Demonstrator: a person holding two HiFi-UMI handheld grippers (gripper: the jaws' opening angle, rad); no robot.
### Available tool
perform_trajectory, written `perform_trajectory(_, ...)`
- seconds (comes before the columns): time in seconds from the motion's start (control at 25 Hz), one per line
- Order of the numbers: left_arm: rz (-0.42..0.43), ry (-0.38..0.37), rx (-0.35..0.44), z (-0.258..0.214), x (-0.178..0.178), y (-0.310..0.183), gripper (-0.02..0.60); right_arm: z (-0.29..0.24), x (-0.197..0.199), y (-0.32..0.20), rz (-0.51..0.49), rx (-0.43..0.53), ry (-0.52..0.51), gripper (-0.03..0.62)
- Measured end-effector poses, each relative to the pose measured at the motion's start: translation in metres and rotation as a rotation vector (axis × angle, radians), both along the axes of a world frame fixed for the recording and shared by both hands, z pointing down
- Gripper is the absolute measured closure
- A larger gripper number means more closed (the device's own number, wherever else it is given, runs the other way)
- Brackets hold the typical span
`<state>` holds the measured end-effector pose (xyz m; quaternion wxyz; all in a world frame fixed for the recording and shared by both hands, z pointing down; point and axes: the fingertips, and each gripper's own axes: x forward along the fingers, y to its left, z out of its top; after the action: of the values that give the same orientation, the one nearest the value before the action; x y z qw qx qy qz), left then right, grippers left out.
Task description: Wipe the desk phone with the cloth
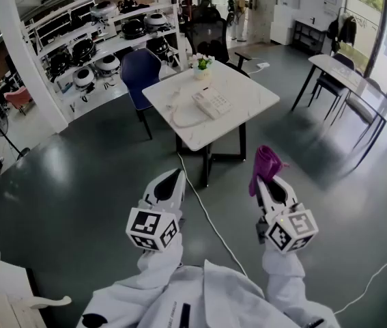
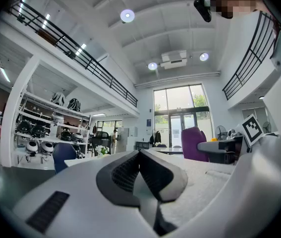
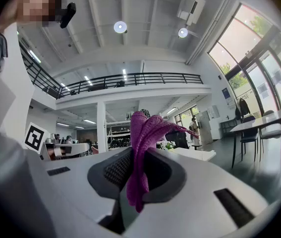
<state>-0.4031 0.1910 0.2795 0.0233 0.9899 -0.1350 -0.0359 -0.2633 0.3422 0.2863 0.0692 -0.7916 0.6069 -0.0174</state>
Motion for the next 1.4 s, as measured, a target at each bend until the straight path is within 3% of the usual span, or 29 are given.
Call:
perform_trajectory(0.76,-0.007,-0.008,-0.026,0.009,0.018,0.012,0.583,0.016,0.016,0.008,-0.016,0.0,-0.043,0.557)
perform_trajectory(1.16,-0.09,-0.025,-0.037,0.017,0.014,-0.01,0.583,0.026,0.039,-0.006,-0.034,-0.007,-0.058,0.557)
perform_trajectory(1.4,-0.102,-0.035,-0.048,0.026,0.03,-0.026,0.583,0.034,0.059,-0.023,-0.036,-0.011,-0.072,0.556)
